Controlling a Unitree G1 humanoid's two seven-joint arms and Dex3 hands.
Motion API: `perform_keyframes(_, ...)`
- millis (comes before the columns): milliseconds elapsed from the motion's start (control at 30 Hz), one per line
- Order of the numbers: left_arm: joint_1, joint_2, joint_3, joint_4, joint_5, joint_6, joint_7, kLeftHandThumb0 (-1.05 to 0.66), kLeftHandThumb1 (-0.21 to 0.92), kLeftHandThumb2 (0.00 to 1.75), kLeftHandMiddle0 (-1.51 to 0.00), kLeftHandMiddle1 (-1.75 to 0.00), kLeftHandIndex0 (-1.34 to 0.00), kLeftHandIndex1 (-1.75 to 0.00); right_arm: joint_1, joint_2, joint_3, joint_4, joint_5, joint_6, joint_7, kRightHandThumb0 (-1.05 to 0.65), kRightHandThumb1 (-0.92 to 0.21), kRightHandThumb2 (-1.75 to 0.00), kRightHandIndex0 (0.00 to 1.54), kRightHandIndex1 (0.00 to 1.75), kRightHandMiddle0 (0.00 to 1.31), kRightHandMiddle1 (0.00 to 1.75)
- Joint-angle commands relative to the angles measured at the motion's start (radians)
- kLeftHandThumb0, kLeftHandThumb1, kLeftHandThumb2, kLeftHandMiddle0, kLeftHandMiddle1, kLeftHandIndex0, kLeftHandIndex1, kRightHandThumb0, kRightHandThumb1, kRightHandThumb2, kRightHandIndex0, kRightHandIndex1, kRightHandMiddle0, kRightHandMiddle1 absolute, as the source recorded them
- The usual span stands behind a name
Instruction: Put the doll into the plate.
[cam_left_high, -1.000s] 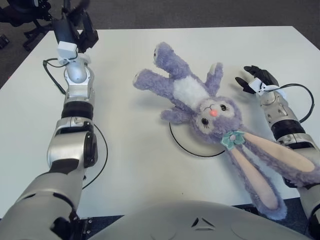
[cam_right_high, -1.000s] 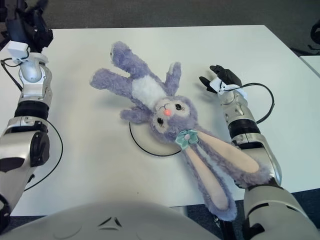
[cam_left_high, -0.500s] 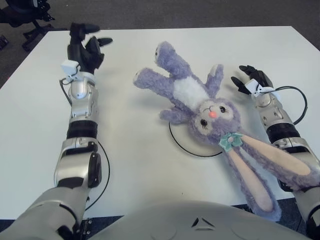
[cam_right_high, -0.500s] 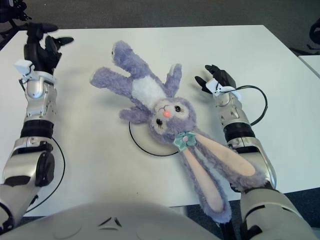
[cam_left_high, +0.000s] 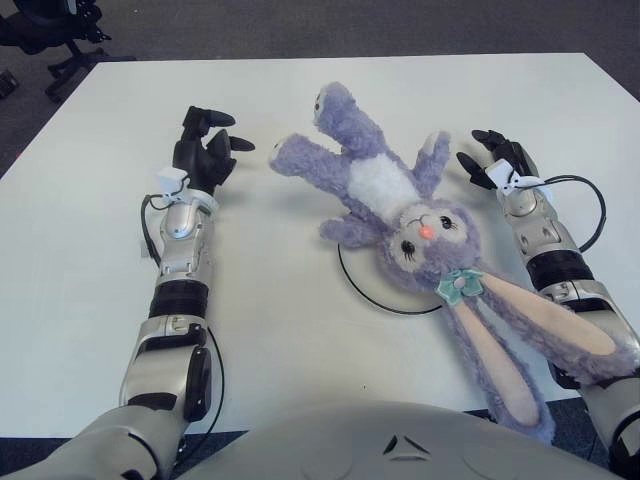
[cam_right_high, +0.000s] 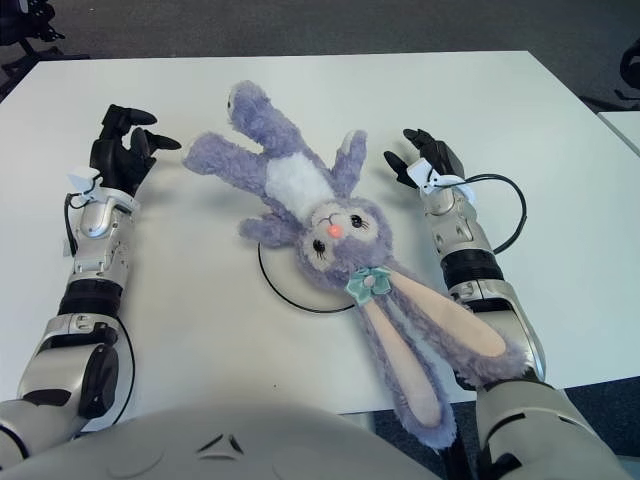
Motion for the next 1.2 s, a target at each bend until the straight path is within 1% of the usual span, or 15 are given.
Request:
perform_keyframes(0, 0.02, -0.006, 0.004, -0.016, -0.007, 0.019, -0.013, -0.35, 0.92, 0.51, -0.59, -1.67, -0.21, -1.75, 0.015, 0.046, -0.047, 0.012, 0.078, -0.066, 0.018, -0.51, -0.92, -0.51, 0.84, 0.08, 0.55, 0.55)
perform_keyframes(33, 0.021, -0.008, 0.004, -0.018, -0.006, 0.022, -0.014, -0.35, 0.92, 0.51, -0.59, -1.68, -0.21, -1.75, 0.015, 0.053, -0.056, 0.015, 0.091, -0.077, 0.019, -0.46, -0.92, -0.46, 0.89, 0.1, 0.48, 0.91)
perform_keyframes(100, 0.024, -0.012, 0.004, -0.022, -0.003, 0.026, -0.014, -0.35, 0.92, 0.51, -0.59, -1.69, -0.21, -1.75, 0.014, 0.062, -0.072, 0.021, 0.113, -0.094, 0.022, -0.4, -0.92, -0.41, 0.93, 0.12, 0.42, 1.24)
perform_keyframes(167, 0.027, -0.017, 0.002, -0.025, 0.0, 0.029, -0.012, -0.35, 0.92, 0.51, -0.59, -1.7, -0.21, -1.75, 0.014, 0.073, -0.087, 0.023, 0.135, -0.104, 0.029, -0.37, -0.92, -0.38, 0.96, 0.14, 0.39, 1.43)
perform_keyframes(233, 0.03, -0.023, -0.001, -0.026, 0.003, 0.037, -0.01, -0.35, 0.92, 0.51, -0.59, -1.71, -0.21, -1.75, 0.016, 0.087, -0.102, 0.019, 0.159, -0.108, 0.036, -0.36, -0.92, -0.37, 0.98, 0.15, 0.37, 1.5)
perform_keyframes(500, 0.043, -0.037, -0.003, -0.033, -0.005, 0.076, -0.024, -0.35, 0.92, 0.51, -0.59, -1.73, -0.21, -1.75, 0.035, 0.114, -0.123, -0.016, 0.19, -0.109, 0.049, -0.35, -0.92, -0.37, 1.04, 0.21, 0.36, 1.56)
perform_keyframes(567, 0.047, -0.039, -0.003, -0.038, -0.009, 0.086, -0.03, -0.35, 0.92, 0.51, -0.59, -1.73, -0.21, -1.75, 0.044, 0.121, -0.127, -0.03, 0.197, -0.111, 0.051, -0.35, -0.92, -0.36, 0.98, 0.35, 0.36, 1.57)
perform_keyframes(667, 0.05, -0.04, -0.002, -0.042, -0.01, 0.093, -0.033, -0.35, 0.92, 0.51, -0.59, -1.74, -0.21, -1.75, 0.048, 0.125, -0.13, -0.039, 0.199, -0.111, 0.052, -0.35, -0.92, -0.36, 0.93, 0.46, 0.36, 1.57)
perform_keyframes(833, 0.05, -0.042, 0.001, -0.045, -0.008, 0.097, -0.035, -0.35, 0.92, 0.51, -0.59, -1.74, -0.21, -1.75, 0.05, 0.127, -0.133, -0.044, 0.197, -0.108, 0.054, -0.35, -0.92, -0.36, 0.91, 0.51, 0.36, 1.57)
perform_keyframes(867, 0.057, -0.046, -0.001, -0.048, -0.011, 0.105, -0.037, -0.35, 0.92, 0.51, -0.59, -1.74, -0.21, -1.75, 0.066, 0.157, -0.152, -0.073, 0.254, -0.12, 0.092, -0.35, -0.92, -0.36, 0.91, 0.51, 0.36, 1.57)
perform_keyframes(900, 0.062, -0.048, -0.002, -0.049, -0.014, 0.111, -0.039, -0.35, 0.92, 0.51, -0.59, -1.74, -0.21, -1.75, 0.078, 0.181, -0.167, -0.095, 0.299, -0.13, 0.122, -0.35, -0.92, -0.37, 0.89, 0.61, 0.35, 1.58)
perform_keyframes(933, 0.065, -0.051, -0.002, -0.051, -0.016, 0.116, -0.041, -0.35, 0.92, 0.51, -0.59, -1.75, -0.22, -1.75, 0.087, 0.197, -0.177, -0.111, 0.33, -0.135, 0.144, -0.35, -0.92, -0.39, 0.83, 0.82, 0.33, 1.61)
perform_keyframes(967, 0.068, -0.052, -0.002, -0.053, -0.016, 0.119, -0.041, -0.35, 0.92, 0.51, -0.6, -1.75, -0.22, -1.75, 0.093, 0.207, -0.183, -0.121, 0.349, -0.139, 0.158, -0.35, -0.92, -0.41, 0.79, 0.96, 0.31, 1.63)
perform_keyframes(1067, 0.069, -0.053, -0.002, -0.057, -0.015, 0.125, -0.039, -0.35, 0.92, 0.51, -0.6, -1.75, -0.22, -1.75, 0.098, 0.211, -0.187, -0.13, 0.36, -0.137, 0.173, -0.35, -0.92, -0.44, 0.73, 1.17, 0.28, 1.67)
perform_keyframes(1167, 0.07, -0.054, -0.001, -0.06, -0.015, 0.129, -0.039, -0.35, 0.92, 0.51, -0.6, -1.75, -0.22, -1.75, 0.1, 0.213, -0.191, -0.135, 0.362, -0.135, 0.18, -0.35, -0.92, -0.45, 0.7, 1.24, 0.27, 1.68)
